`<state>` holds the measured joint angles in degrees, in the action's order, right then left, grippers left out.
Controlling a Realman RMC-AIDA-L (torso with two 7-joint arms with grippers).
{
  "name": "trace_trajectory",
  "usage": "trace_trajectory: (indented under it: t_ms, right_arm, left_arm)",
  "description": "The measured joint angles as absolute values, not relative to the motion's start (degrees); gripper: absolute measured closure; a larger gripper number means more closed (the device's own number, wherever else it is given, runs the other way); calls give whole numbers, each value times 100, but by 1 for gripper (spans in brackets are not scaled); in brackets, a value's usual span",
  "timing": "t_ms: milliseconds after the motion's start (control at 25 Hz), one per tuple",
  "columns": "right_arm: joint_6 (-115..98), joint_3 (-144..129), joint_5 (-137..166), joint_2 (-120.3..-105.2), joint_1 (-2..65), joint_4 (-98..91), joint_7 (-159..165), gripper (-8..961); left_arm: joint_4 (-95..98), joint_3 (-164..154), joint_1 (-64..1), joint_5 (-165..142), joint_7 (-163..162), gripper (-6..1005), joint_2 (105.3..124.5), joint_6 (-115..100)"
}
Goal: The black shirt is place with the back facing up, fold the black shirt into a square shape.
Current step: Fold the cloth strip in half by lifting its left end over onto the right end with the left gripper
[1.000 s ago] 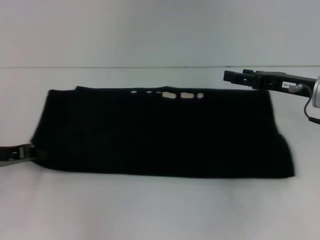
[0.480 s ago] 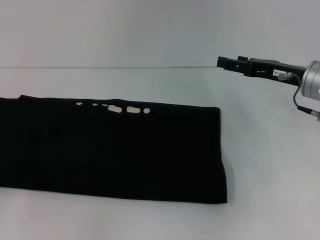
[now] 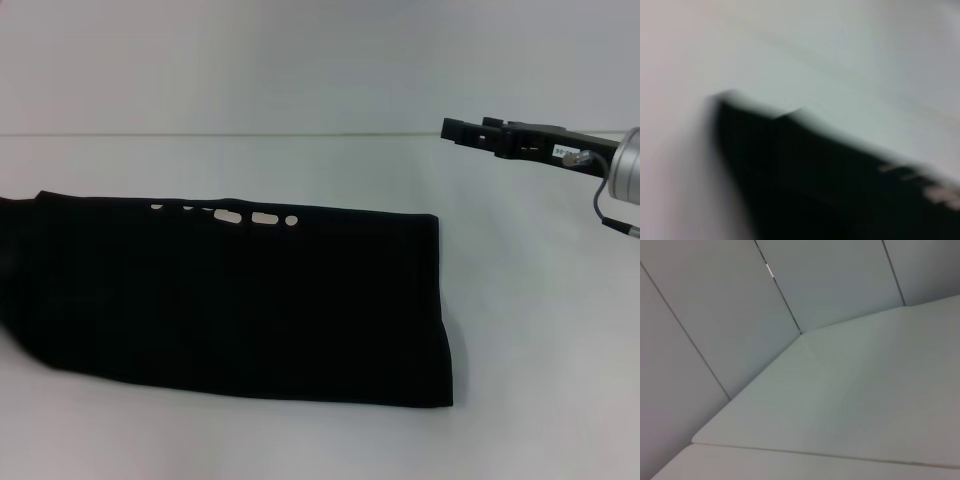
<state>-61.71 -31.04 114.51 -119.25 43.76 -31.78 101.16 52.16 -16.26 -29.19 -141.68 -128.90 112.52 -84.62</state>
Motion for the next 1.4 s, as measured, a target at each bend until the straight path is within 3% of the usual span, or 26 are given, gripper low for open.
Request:
trace_trajectory:
  t_ms: [160,240,400,520,760,960,1400]
  right_arm:
    - [-6218,-3063,11451,-11890,4310,-3204,10064,115]
    - [-6232,-3071,11452,-11867,4275,-3233,10063,115]
    - [-6318,-3098,11452,-11757,4159,-3247,10047,116]
    - [-6478,-3097,11452,-11642,4054,-3251,10046,116]
    - [-6639,-3099,11478,-11495,3942,-3253,10045,115]
    - [-6696,-3117,11504,-11433,3930,-3253,10046,115]
    - [-6736,-3995,11849,-11246,3994,-3189,11314,115]
  left_arm:
    - [5172,-1938,-3454,-13347,-12906,948,11343,-9169]
    - [5132,-2171,-3740,-13104,-12923,944,11513,-9358]
    - [4974,-2672,-4200,-12854,-12922,934,12084,-9462]
    - [4389,-2944,-4303,-12517,-12638,928,12404,-9353]
    - [1542,-3308,-4320,-11541,-10936,914,12410,-8141]
    - [933,-3314,-4157,-11024,-10135,902,12452,-8098]
    - [1443,-3364,-4243,-10935,-10008,654,12400,-9795]
